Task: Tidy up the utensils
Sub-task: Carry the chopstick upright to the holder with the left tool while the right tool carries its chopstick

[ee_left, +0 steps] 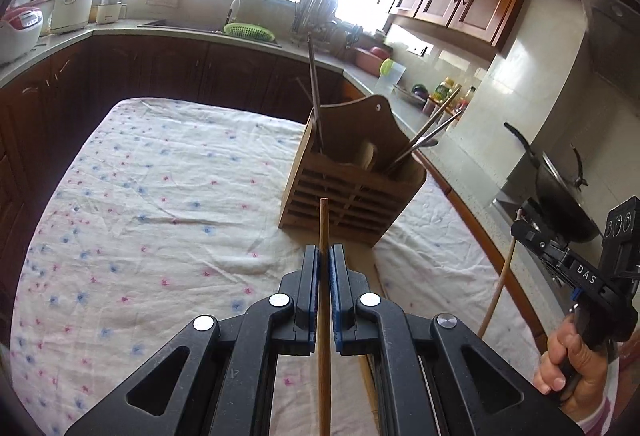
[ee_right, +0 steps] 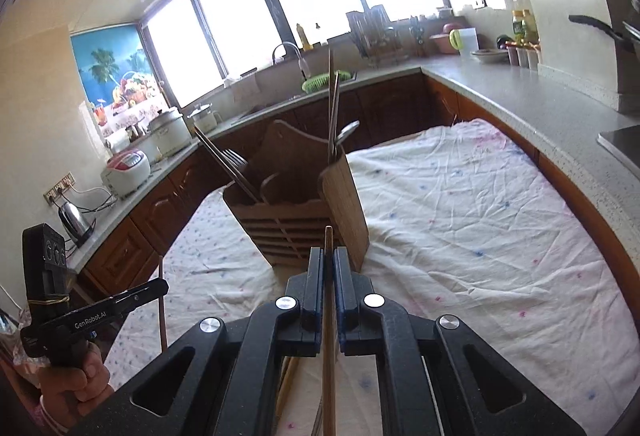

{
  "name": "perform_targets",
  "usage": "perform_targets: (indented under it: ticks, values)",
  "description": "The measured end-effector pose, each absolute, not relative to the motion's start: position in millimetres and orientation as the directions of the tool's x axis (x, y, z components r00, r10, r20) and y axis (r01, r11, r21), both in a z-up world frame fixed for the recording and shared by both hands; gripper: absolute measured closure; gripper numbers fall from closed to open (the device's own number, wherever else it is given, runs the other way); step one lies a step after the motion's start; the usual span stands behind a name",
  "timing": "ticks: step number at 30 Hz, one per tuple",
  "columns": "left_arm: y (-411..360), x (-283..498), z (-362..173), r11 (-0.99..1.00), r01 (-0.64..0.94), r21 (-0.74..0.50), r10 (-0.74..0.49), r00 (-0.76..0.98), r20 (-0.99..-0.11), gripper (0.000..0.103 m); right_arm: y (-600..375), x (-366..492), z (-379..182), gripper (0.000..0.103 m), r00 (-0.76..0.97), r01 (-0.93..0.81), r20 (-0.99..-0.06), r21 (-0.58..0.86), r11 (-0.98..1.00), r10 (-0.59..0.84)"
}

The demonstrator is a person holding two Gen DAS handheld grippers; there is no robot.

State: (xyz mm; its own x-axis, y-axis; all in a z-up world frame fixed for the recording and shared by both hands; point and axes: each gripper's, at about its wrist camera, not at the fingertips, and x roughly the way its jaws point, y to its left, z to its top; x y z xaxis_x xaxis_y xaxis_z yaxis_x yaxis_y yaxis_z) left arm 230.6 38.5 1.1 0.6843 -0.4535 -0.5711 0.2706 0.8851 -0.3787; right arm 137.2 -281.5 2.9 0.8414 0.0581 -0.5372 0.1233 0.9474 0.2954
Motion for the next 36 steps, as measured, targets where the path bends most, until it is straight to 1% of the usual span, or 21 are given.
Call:
perform_targets:
  ticks: [6, 10, 17, 25, 36]
  values:
    - [55, 199, 34, 0.878, 0.295, -0.376, -0.461, 0.731, -0.504, 0.099, -281, 120, 48, 0.098, 0.899, 0.091, -0.436, 0.294, 0.952, 0.049]
    - [61, 186, 45, 0.88, 0.301, -0.368, -0.456, 0.756, -0.469, 0.099, -280, 116, 64, 0.098, 0.919, 0.082, -0.393, 0.288, 0.954, 0.04]
    - [66, 177, 53, 0.882, 0.301, -0.363, -0.447, 0.777, -0.442, 0.099, -280, 117, 67, 0.098, 0.924, 0.076, -0.38, 0.294, 0.953, 0.044]
    - [65, 186, 60, 0.883, 0.301, -0.359, -0.442, 0.791, -0.423, 0.099, -281, 117, 68, 0.098, 0.927, 0.074, -0.372, 0.298, 0.952, 0.045]
    - [57, 203, 86, 0.887, 0.335, -0.317, -0.437, 0.83, -0.347, 0.099, -278, 139, 85, 0.098, 0.939, 0.06, -0.341, 0.274, 0.96, 0.039]
